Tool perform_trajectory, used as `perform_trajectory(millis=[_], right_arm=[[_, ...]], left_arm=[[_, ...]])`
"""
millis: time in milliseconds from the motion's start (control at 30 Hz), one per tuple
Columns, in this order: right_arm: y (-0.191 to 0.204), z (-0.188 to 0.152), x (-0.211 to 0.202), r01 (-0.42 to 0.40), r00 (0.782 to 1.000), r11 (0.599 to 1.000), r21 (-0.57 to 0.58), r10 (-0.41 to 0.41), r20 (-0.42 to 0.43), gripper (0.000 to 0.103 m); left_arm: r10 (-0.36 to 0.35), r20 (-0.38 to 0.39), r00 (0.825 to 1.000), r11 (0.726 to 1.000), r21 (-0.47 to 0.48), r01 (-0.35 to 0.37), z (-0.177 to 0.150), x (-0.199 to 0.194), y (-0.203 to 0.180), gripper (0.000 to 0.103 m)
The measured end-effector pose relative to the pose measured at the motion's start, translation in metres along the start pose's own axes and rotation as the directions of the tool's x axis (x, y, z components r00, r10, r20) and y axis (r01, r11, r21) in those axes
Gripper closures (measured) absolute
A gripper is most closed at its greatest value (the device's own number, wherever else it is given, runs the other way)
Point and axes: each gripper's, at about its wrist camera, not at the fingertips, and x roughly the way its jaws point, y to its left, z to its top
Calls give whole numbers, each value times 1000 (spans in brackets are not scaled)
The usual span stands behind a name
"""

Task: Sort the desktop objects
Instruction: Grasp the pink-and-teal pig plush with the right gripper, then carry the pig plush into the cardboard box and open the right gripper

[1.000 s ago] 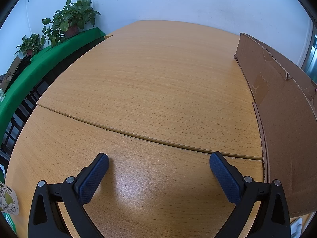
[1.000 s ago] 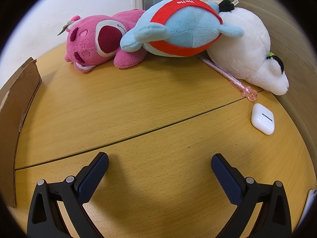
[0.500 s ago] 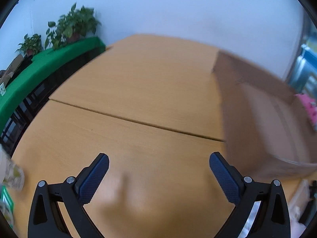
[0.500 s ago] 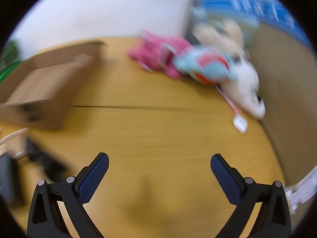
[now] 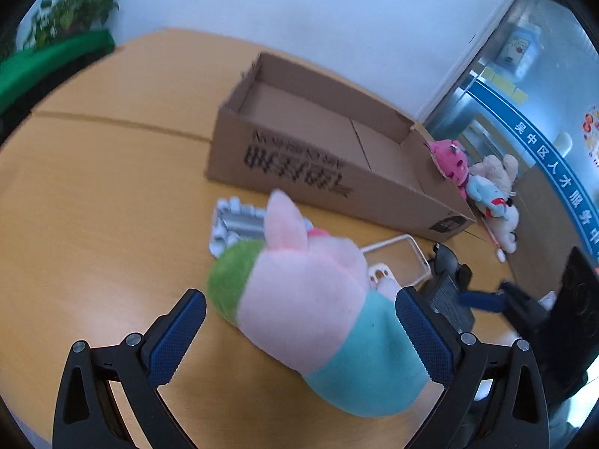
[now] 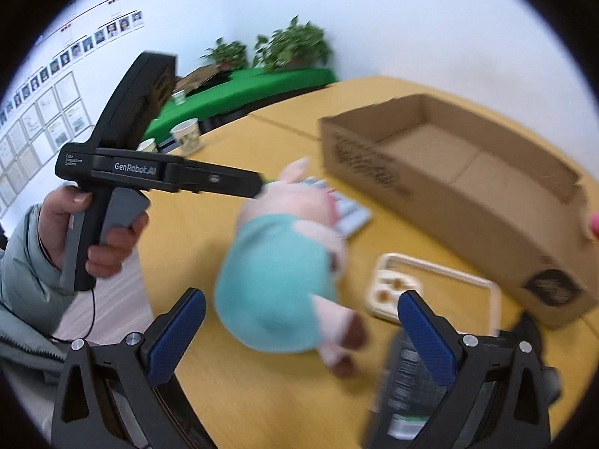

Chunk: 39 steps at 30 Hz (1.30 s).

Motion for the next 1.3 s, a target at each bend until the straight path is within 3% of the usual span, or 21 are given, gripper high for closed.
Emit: perform_trajectory(millis=[133, 200, 267, 333, 400, 567, 667, 767, 900, 1133, 1300], right_arm=[[21, -7, 32, -177, 980, 983, 56, 181, -83, 8], [41, -8, 26, -266, 962, 964, 8, 266, -67, 8], [43, -9, 26, -226, 973, 974, 0, 225, -59, 8], [34, -13, 38, -187, 977, 981, 49, 191, -97, 9], [30, -18, 49, -171, 976, 983, 69, 178, -124, 18], [35, -13, 51, -165, 980, 985, 41, 169, -104, 28], [42, -4, 39, -148, 987, 989, 15, 148, -59, 29], [39, 17, 6, -110, 993, 994, -8, 110, 45, 29], [28, 60, -43, -7, 981, 997, -72, 21, 193, 29], [-2, 157, -120, 182, 917, 973, -143, -116, 382, 29], [-31, 213, -149, 230, 881, 964, -136, -147, 449, 29]], left_arm=[[-120, -97, 988, 987, -116, 109, -8, 23, 18, 3], [-112, -104, 988, 989, -110, 100, -8, 28, 20, 3], [-137, -101, 985, 985, -116, 125, -10, 30, 22, 5], [-143, -97, 985, 985, -109, 133, -10, 30, 21, 15], [-134, -99, 986, 988, -94, 125, -8, 30, 19, 28], [-123, -105, 987, 990, -75, 116, -3, 22, 9, 38], [-106, -59, 993, 994, 4, 107, 7, 5, -15, 40], [-136, 37, 990, 988, 83, 133, 36, -22, -40, 40], [-211, 170, 963, 961, 214, 173, 92, -61, -79, 41], [-301, 329, 895, 886, 443, 135, 202, -124, -148, 41], [-346, 349, 871, 855, 500, 139, 275, -137, -171, 41]])
